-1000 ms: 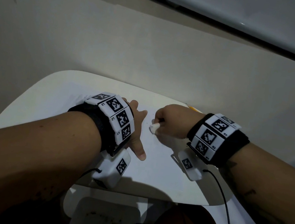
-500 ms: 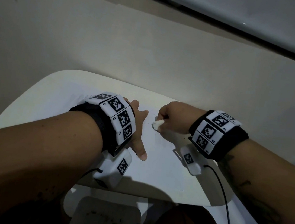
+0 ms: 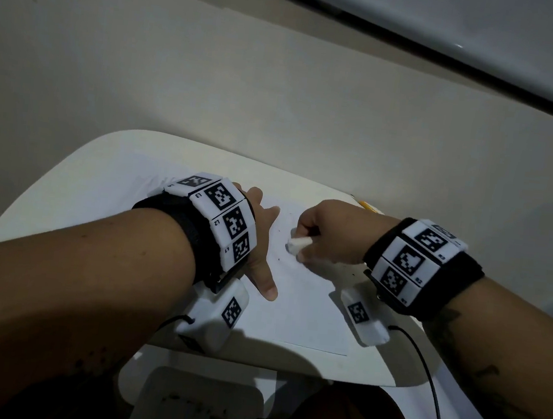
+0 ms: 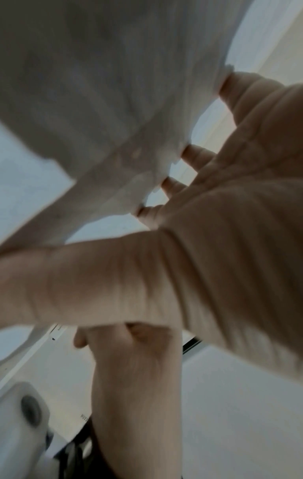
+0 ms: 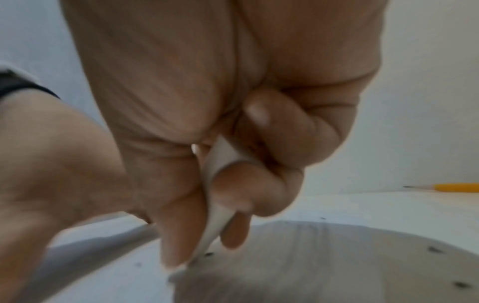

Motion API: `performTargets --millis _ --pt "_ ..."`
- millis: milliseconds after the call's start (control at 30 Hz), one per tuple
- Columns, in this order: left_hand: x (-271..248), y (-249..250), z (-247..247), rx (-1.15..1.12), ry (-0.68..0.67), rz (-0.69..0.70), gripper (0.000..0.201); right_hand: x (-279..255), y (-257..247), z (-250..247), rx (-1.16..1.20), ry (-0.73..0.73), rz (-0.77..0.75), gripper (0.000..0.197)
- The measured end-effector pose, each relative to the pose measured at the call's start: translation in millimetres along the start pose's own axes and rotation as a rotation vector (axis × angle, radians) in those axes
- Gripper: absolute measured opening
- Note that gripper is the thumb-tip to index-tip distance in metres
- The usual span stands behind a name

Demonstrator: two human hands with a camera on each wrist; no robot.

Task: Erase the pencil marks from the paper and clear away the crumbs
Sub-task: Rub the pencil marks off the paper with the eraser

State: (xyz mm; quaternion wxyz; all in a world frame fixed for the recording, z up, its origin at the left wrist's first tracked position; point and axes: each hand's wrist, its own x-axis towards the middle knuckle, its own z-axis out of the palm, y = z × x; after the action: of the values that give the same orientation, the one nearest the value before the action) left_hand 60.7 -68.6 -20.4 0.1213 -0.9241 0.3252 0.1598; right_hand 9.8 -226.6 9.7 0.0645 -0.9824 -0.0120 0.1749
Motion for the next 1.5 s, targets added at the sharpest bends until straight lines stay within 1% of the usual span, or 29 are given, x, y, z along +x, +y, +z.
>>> performTargets --millis 67,100,167,267,333,433,500,600,667,733,800,867,933,1000,1067,1167,1333,1400,1433,1500 --pt "0.2 0.4 0.1 0.004 0.008 0.003 0.149 -7.2 -1.7 1.7 0.010 -0.095 -0.035 0.013" --pt "0.5 1.0 0.3 0.009 0.012 0.002 0.148 -8.8 -2.4 1.9 -0.001 -0.115 -0.045 0.011" --pt "0.7 1.9 -0.8 0.012 0.011 -0.003 0.147 -6.6 -3.2 1.4 -0.015 -0.088 -0.043 0.013" --pt "0.5 1.3 -0.3 0.008 0.002 -0.007 0.150 1.2 -0.1 0.9 0.014 0.011 -0.003 0.019" --pt "0.4 0.1 1.7 0.003 0.005 -0.008 0.152 2.3 1.5 2.8 0.021 0.049 -0.001 0.018" --pt "-1.5 -0.1 0.8 -0.001 -0.010 -0.016 0.150 -3.4 4.2 6.5 0.039 -0.016 -0.020 0.014" --pt "-2.2 0.3 -2.0 -0.005 -0.031 -0.014 0.148 -8.8 8.1 4.0 0.057 -0.033 0.003 0.013" --pt "-2.0 -1.5 -4.3 -0.021 -0.054 -0.007 0.145 -12.9 16.4 -9.1 0.104 0.099 0.055 0.002" --pt "-0.7 -1.7 -5.1 -0.028 -0.052 0.004 0.141 -13.3 20.0 -16.1 0.136 0.150 0.076 0.009" --pt "0.9 1.7 -6.0 -0.028 -0.037 0.027 0.133 -13.3 18.7 -17.3 0.123 0.141 0.075 0.009" --pt "4.0 6.9 -4.4 -0.032 -0.021 0.060 0.126 -12.8 12.4 -12.9 0.106 0.111 0.050 0.004" --pt "7.2 10.8 -1.5 -0.050 -0.027 0.087 0.125 -8.8 4.3 -5.9 0.080 0.089 0.027 0.014" --pt "8.0 12.3 -0.8 -0.060 -0.034 0.094 0.118 -2.7 -0.3 2.0 0.022 0.088 0.005 0.021" --pt "8.8 12.4 -1.1 -0.059 -0.037 0.093 0.113 -1.0 -1.5 5.9 -0.027 0.104 -0.029 0.024" --pt "9.2 12.4 -1.2 -0.044 -0.037 0.092 0.113 -6.0 -0.9 5.3 -0.026 0.077 -0.057 0.022" --pt "10.2 12.0 0.2 -0.020 -0.022 0.093 0.117 -14.7 -0.7 4.9 -0.004 -0.023 -0.091 0.020" --pt "11.6 11.6 1.7 -0.021 -0.013 0.099 0.114 -3.7 -1.7 7.7 -0.059 0.065 -0.033 0.022" --pt "11.8 11.7 2.4 -0.033 -0.007 0.100 0.115 -0.3 0.4 8.6 -0.103 0.108 -0.040 0.023" --pt "11.5 12.2 1.9 -0.034 -0.004 0.099 0.116 -0.7 2.3 8.7 -0.101 0.109 -0.044 0.024" --pt "10.7 12.8 1.5 -0.026 -0.006 0.098 0.118 -5.6 3.9 7.5 -0.039 0.051 -0.047 0.021"
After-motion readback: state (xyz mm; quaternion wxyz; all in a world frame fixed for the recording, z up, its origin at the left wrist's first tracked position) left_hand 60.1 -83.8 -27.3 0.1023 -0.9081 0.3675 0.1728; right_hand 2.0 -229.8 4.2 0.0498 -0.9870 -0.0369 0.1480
